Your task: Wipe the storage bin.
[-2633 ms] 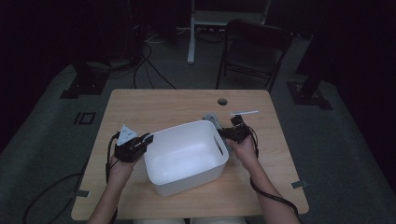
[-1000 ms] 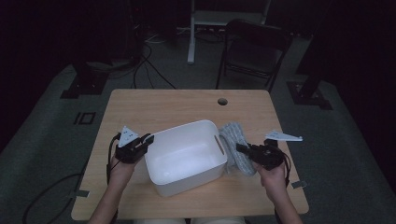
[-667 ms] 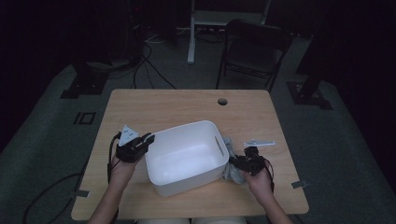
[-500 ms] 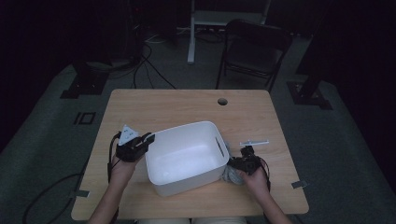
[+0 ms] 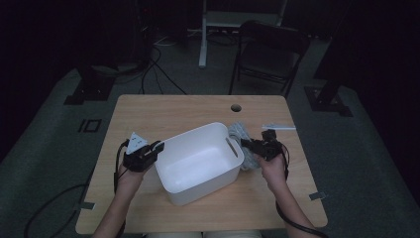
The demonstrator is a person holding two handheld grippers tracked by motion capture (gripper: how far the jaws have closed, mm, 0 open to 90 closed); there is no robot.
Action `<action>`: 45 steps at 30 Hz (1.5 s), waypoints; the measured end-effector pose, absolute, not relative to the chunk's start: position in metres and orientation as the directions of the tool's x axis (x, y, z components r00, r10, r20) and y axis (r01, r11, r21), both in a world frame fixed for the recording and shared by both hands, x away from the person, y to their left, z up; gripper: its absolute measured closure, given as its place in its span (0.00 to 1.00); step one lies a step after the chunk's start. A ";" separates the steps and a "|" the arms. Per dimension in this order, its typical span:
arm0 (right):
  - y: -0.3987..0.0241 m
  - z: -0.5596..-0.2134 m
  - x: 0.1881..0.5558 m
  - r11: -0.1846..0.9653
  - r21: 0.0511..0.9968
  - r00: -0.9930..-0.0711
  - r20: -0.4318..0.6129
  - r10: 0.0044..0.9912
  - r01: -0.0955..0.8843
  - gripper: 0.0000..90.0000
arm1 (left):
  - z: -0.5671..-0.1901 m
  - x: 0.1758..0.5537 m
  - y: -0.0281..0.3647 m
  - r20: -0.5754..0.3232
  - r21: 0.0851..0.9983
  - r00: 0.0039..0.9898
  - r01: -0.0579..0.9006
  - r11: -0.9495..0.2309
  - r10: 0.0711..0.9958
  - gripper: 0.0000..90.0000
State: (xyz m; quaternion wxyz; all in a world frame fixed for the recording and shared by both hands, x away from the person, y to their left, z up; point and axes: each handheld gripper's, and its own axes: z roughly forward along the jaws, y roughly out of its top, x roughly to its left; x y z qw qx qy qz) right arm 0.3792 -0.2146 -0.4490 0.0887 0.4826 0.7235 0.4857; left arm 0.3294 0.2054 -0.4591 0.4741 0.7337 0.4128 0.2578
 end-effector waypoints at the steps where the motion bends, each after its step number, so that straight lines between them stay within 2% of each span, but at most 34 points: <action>1: -0.219 -0.447 0.379 0.041 0.794 -0.513 0.352 0.783 0.607 0.85 | -0.459 0.330 0.205 -0.011 0.909 0.525 0.360 -0.210 0.851 0.87; 5: -0.233 -0.431 0.379 -0.019 0.826 -0.495 0.356 0.792 0.564 0.85 | -0.459 0.330 0.205 -0.004 0.908 0.526 0.358 -0.217 0.850 0.87; 9: -0.239 -0.410 0.377 -0.059 0.865 -0.532 0.359 0.767 0.499 0.85 | -0.459 0.330 0.205 -0.005 0.908 0.527 0.358 -0.216 0.850 0.87; 13: -0.227 -0.405 0.383 -0.017 0.869 -0.571 0.340 0.748 0.494 0.85 | -0.459 0.330 0.204 -0.006 0.908 0.525 0.359 -0.215 0.851 0.87; 23: -0.192 -0.443 0.409 0.127 0.795 -0.581 0.314 0.751 0.594 0.85 | -0.460 0.331 0.204 -0.013 0.910 0.521 0.360 -0.206 0.853 0.87; 26: -0.192 -0.450 0.414 0.118 0.780 -0.583 0.348 0.734 0.614 0.86 | -0.460 0.331 0.203 -0.011 0.909 0.517 0.362 -0.206 0.856 0.87; 30: -0.186 -0.467 0.425 0.174 0.729 -0.583 0.354 0.731 0.661 0.86 | -0.460 0.331 0.203 -0.014 0.910 0.513 0.363 -0.202 0.859 0.87; 33: -0.188 -0.475 0.431 0.152 0.716 -0.578 0.398 0.712 0.681 0.86 | -0.460 0.331 0.202 -0.015 0.910 0.509 0.364 -0.199 0.861 0.87; 40: -0.184 -0.485 0.438 0.166 0.701 -0.570 0.393 0.722 0.694 0.86 | -0.460 0.330 0.202 -0.014 0.910 0.505 0.365 -0.198 0.863 0.87; 45: -0.185 -0.494 0.444 0.138 0.689 -0.560 0.438 0.703 0.711 0.86 | -0.460 0.330 0.202 -0.012 0.909 0.504 0.365 -0.200 0.864 0.87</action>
